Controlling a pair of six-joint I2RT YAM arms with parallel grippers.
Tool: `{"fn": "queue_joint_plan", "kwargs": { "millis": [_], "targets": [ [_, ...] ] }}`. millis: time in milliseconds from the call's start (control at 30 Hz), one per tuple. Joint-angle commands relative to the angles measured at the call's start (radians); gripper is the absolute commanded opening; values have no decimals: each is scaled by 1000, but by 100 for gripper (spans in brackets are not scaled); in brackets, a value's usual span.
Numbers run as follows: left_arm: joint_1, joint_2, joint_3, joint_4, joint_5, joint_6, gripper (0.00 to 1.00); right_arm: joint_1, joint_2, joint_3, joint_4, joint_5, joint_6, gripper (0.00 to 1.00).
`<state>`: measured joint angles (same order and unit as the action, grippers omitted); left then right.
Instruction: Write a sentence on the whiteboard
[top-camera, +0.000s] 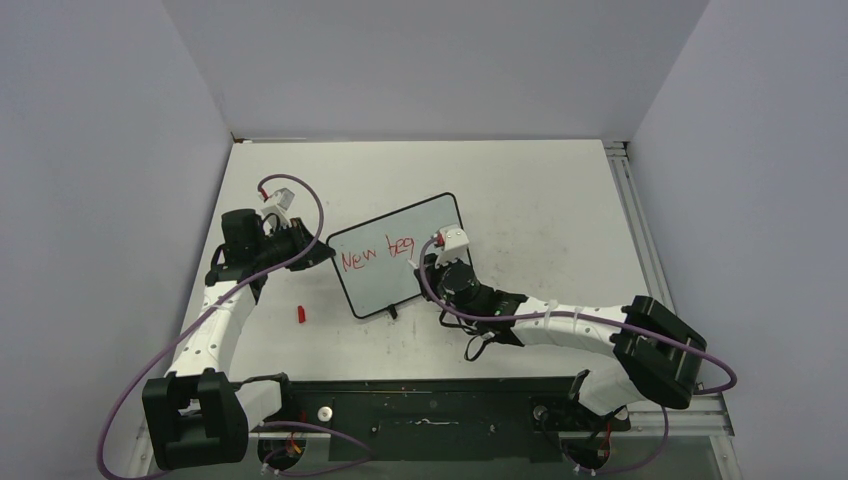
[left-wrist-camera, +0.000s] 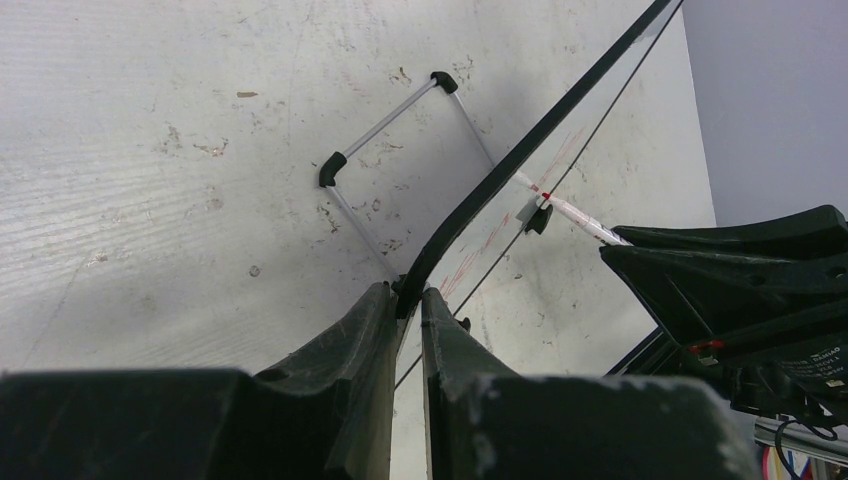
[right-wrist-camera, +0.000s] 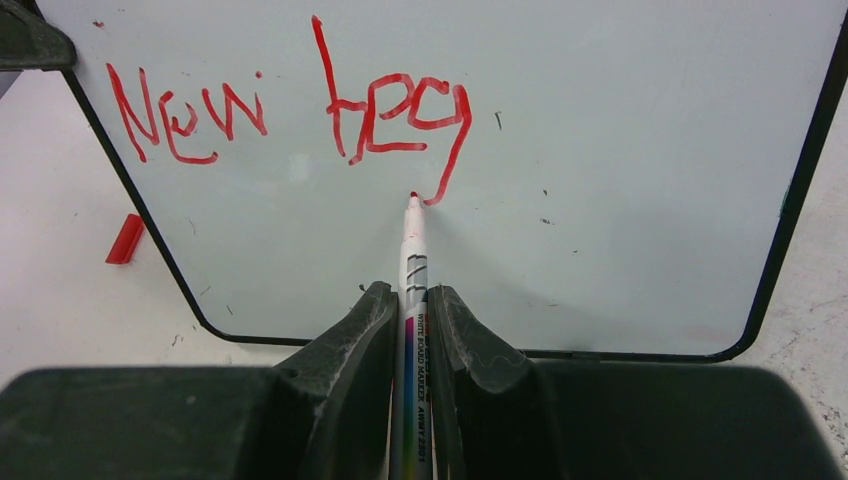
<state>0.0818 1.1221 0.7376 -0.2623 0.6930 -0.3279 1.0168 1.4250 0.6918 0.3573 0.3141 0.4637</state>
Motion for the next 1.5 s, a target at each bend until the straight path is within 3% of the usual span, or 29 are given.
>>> {"fn": "queue_joint_plan", "kwargs": {
  "millis": [0, 533, 833, 1467],
  "targets": [
    [-5, -22, 23, 12, 7, 9, 10, 15, -21, 52, 35, 25, -7, 5],
    [-5, -27, 22, 8, 0, 9, 10, 8, -165, 49, -50, 31, -43, 5],
    [-5, -28, 22, 6, -2, 10, 9, -60, -204, 45, -82, -32, -53, 5],
    [-4, -17, 25, 4, -6, 12, 9, -175, -115, 65, -26, -154, -63, 5]
  ]
}}
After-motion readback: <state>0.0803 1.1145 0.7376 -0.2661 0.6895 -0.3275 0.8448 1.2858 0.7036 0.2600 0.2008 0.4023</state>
